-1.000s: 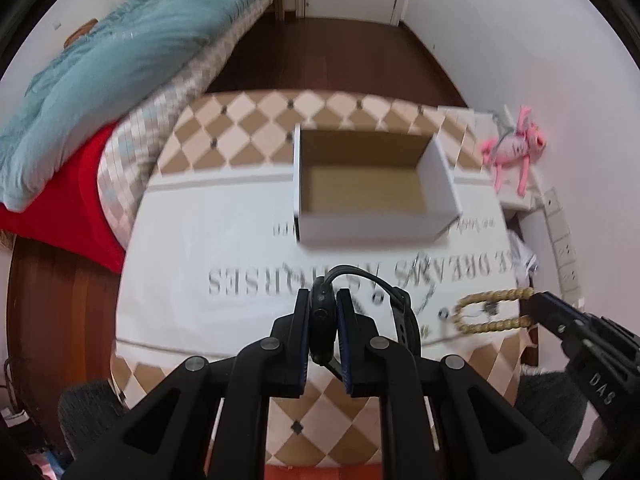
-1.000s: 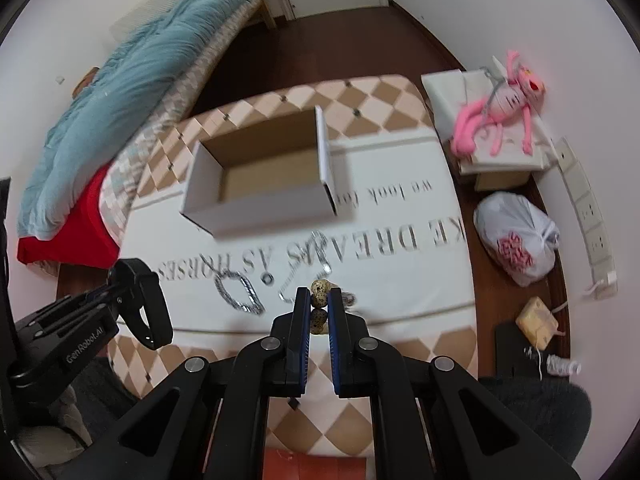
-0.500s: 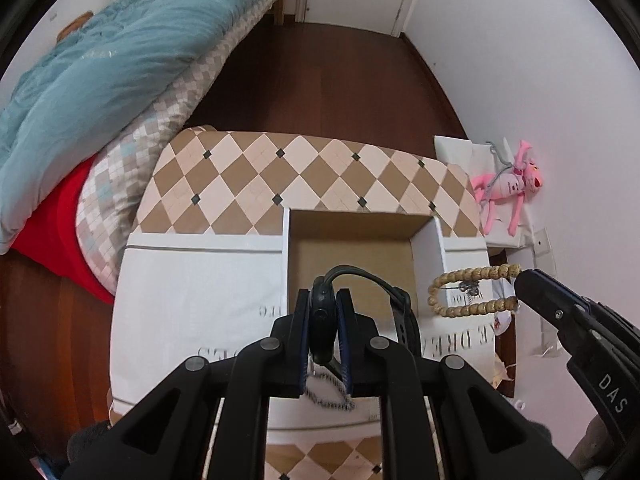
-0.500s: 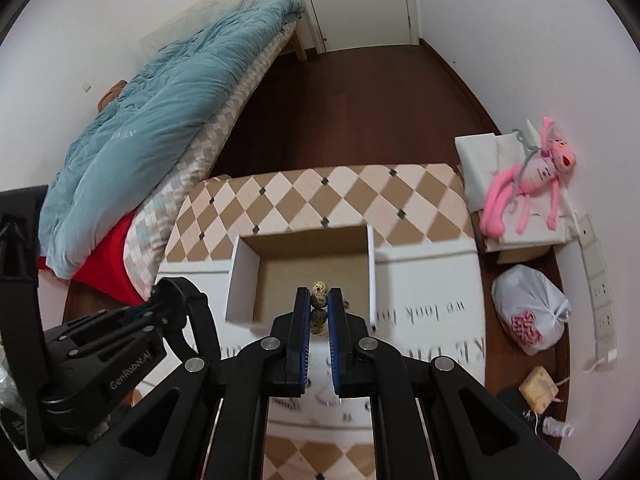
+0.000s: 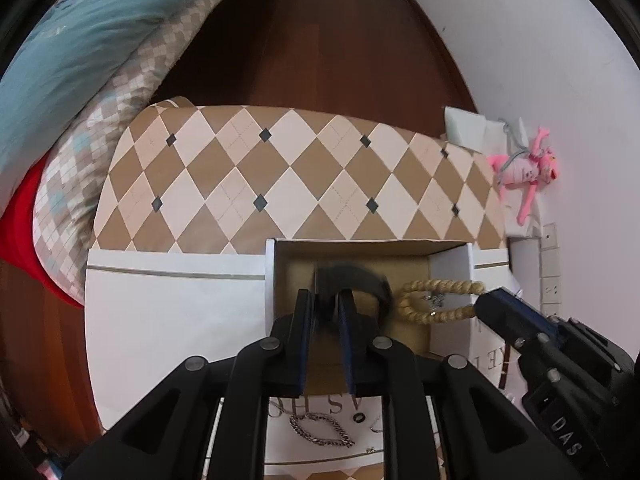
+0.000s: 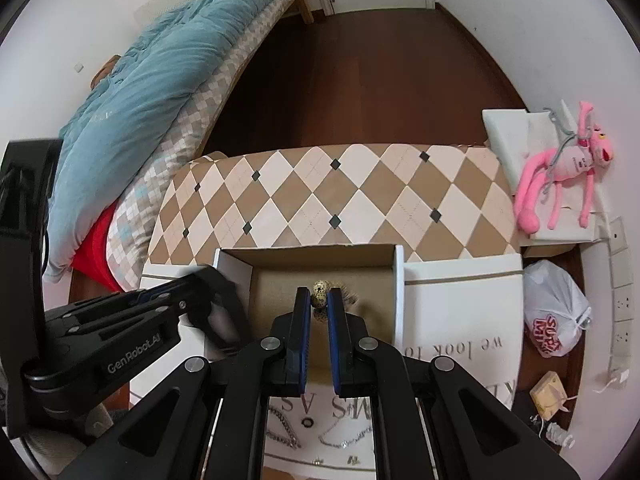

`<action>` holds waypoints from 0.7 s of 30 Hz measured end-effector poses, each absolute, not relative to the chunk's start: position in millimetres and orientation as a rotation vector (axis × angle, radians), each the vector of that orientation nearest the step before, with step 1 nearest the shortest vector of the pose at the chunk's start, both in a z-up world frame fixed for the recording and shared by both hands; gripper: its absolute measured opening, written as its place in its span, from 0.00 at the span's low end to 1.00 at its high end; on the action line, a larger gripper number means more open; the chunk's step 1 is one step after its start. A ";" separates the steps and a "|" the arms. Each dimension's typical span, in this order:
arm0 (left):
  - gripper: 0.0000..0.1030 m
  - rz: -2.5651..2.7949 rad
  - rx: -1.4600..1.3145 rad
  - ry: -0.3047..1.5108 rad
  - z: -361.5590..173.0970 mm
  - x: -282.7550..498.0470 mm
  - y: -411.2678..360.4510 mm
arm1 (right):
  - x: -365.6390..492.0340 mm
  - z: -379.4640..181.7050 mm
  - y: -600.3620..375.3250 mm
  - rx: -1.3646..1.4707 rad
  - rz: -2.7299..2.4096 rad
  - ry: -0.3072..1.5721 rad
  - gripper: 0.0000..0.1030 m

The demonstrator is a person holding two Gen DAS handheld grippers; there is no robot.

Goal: Organize jewelry
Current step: 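Carry the band and bead bracelet into the white box and open both tools, then raise both open tools out of the box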

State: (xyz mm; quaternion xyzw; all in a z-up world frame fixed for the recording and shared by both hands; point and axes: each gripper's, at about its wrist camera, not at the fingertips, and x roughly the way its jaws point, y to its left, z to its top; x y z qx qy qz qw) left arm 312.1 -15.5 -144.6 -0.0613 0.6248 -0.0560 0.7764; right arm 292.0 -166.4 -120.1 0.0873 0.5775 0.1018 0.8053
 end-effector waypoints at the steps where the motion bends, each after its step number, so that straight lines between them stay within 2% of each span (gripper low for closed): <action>1: 0.21 -0.108 -0.106 1.356 -145.3 315.0 -17.0 | 296.6 -127.5 -165.7 0.186 0.224 1.273 0.09; 2: 0.25 -0.100 -0.091 1.348 -144.4 316.4 -18.1 | 300.9 -136.7 -166.0 0.172 0.215 1.311 0.10; 3: 0.38 -0.096 -0.089 1.337 -142.6 316.5 -17.0 | 301.1 -140.5 -167.3 0.158 0.207 1.322 0.14; 4: 0.60 -0.082 -0.083 1.333 -141.1 316.5 -15.2 | 301.1 -143.8 -169.5 0.146 0.192 1.331 0.21; 5: 0.68 -0.068 -0.072 1.325 -140.2 316.1 -13.3 | 300.2 -146.2 -173.2 0.146 0.175 1.333 0.44; 6: 0.72 -0.054 -0.064 1.310 -137.9 314.7 -11.3 | 299.4 -146.5 -177.8 0.142 0.161 1.329 0.62; 8: 0.75 -0.018 -0.048 1.290 -136.1 311.4 -3.6 | 296.1 -145.6 -184.8 0.139 0.138 1.313 0.64; 10: 0.86 0.013 -0.035 1.278 -136.1 307.0 1.9 | 293.3 -143.6 -188.4 0.111 0.104 1.296 0.64; 11: 0.88 0.031 -0.022 1.257 -135.6 303.0 4.6 | 290.7 -143.3 -189.0 0.085 0.085 1.287 0.65; 13: 0.91 0.059 0.011 1.219 -136.1 296.6 7.3 | 285.9 -143.4 -187.3 0.037 0.055 1.272 0.80; 14: 0.94 0.073 0.025 1.196 -136.8 292.0 8.5 | 281.8 -145.3 -185.7 0.012 0.041 1.266 0.92; 15: 0.99 0.073 0.032 1.177 -137.8 287.3 8.5 | 278.6 -146.7 -184.0 -0.005 0.029 1.261 0.96; 21: 1.00 0.084 0.079 1.146 -150.9 266.6 7.3 | 262.7 -160.0 -175.7 -0.079 -0.023 1.243 1.00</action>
